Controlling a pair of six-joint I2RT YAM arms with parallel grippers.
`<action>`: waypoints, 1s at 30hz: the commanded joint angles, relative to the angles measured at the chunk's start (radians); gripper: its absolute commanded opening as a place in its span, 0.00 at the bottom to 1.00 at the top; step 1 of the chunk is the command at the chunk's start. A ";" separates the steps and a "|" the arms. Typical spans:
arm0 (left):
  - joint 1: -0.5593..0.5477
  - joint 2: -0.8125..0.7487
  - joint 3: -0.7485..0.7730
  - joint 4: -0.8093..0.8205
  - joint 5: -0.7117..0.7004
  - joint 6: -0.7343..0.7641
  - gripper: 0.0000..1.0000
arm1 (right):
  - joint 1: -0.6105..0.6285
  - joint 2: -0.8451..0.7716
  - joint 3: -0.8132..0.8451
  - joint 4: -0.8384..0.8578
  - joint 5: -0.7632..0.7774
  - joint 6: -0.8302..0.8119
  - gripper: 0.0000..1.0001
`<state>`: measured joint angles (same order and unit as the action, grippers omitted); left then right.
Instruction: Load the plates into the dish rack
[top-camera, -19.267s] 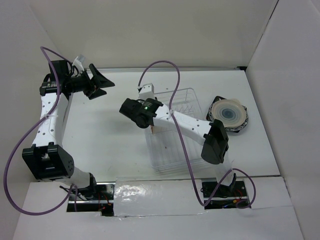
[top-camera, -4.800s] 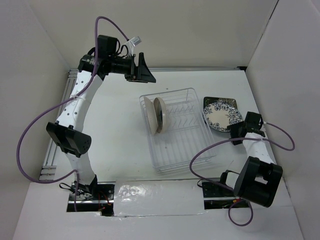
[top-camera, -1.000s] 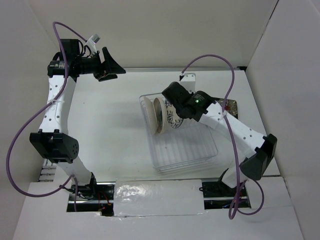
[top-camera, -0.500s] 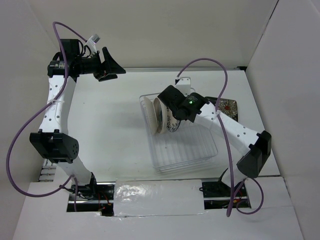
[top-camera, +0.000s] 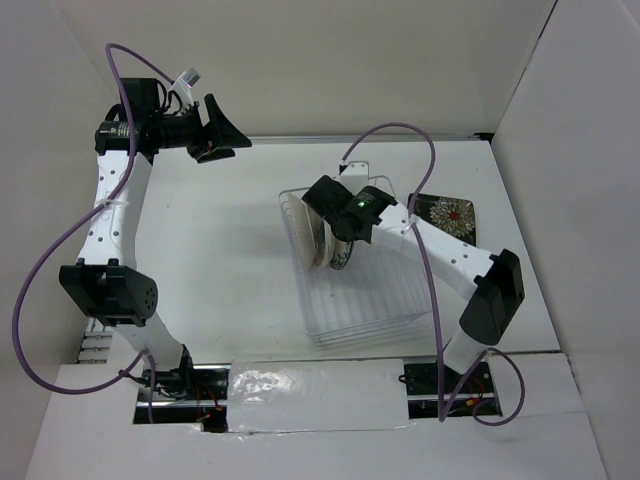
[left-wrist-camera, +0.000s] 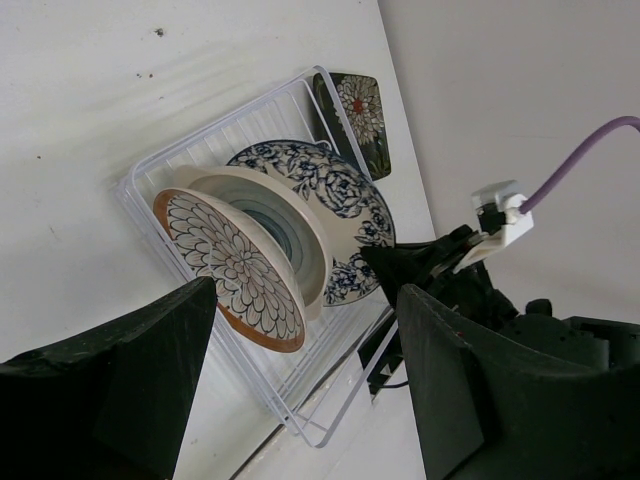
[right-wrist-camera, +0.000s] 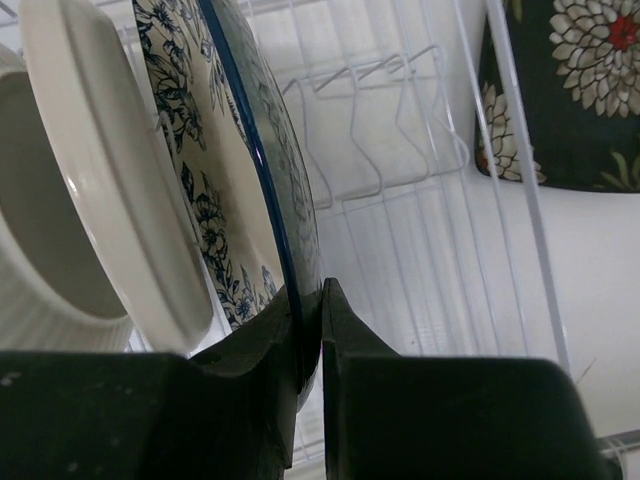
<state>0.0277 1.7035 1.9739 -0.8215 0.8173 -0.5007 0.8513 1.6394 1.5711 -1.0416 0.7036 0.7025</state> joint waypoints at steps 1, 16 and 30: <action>0.003 -0.036 0.011 0.028 0.034 0.004 0.84 | 0.015 -0.007 0.064 0.012 0.080 0.025 0.15; 0.003 -0.030 -0.003 0.036 0.043 0.004 0.84 | -0.035 -0.012 0.138 -0.037 0.108 -0.026 0.56; 0.003 -0.036 -0.012 0.038 0.033 0.005 0.84 | -0.512 -0.486 -0.329 0.239 -0.259 0.004 0.72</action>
<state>0.0277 1.7035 1.9678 -0.8135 0.8322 -0.5003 0.4622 1.2240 1.4040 -0.9195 0.6441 0.6514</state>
